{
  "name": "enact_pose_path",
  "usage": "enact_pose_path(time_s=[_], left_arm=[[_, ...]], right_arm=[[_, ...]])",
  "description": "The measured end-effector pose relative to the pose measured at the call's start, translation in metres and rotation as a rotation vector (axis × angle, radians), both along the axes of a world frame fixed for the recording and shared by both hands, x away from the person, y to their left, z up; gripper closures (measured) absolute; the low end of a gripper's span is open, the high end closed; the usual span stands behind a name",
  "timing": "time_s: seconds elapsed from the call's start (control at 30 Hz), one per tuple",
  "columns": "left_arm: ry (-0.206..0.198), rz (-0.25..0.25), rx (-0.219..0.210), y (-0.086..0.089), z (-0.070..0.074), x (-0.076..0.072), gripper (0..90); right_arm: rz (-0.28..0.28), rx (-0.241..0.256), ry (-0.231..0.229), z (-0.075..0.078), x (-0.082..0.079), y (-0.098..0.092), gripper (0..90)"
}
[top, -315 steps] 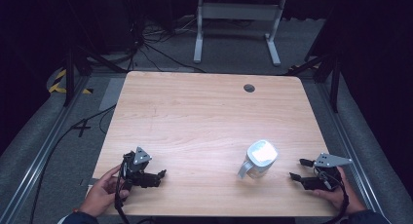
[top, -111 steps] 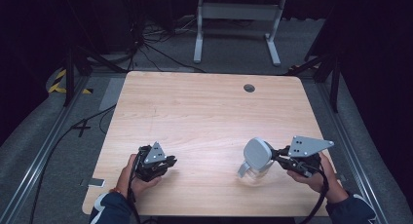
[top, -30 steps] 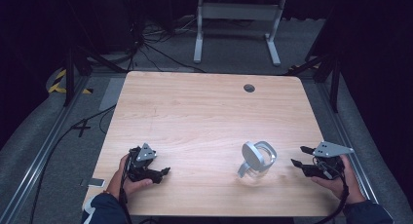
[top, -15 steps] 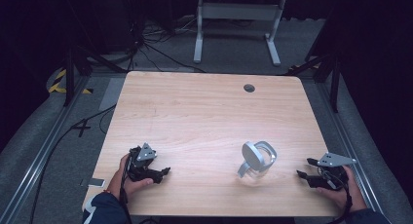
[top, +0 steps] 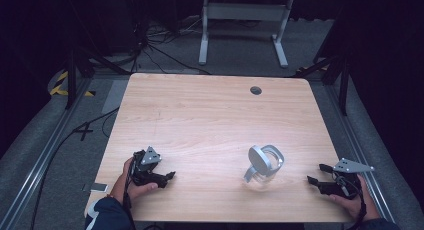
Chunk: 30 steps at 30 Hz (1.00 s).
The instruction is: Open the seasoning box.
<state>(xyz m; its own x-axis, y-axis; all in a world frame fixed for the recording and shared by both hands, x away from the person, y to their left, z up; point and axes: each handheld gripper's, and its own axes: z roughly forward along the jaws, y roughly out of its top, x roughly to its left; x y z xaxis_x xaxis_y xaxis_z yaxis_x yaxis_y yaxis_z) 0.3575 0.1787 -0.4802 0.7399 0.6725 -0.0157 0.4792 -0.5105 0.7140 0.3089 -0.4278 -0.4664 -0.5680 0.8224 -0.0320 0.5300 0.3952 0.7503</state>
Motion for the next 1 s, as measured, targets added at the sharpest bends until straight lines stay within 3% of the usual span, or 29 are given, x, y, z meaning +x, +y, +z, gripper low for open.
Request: enact_pose_path(time_s=[1.0], left_arm=[[0.005,-0.009,0.004,-0.0007,0.0004,0.0013,13.4]], right_arm=[[0.004,0.0,0.003,-0.0001,0.0022,0.0009,25.6]])
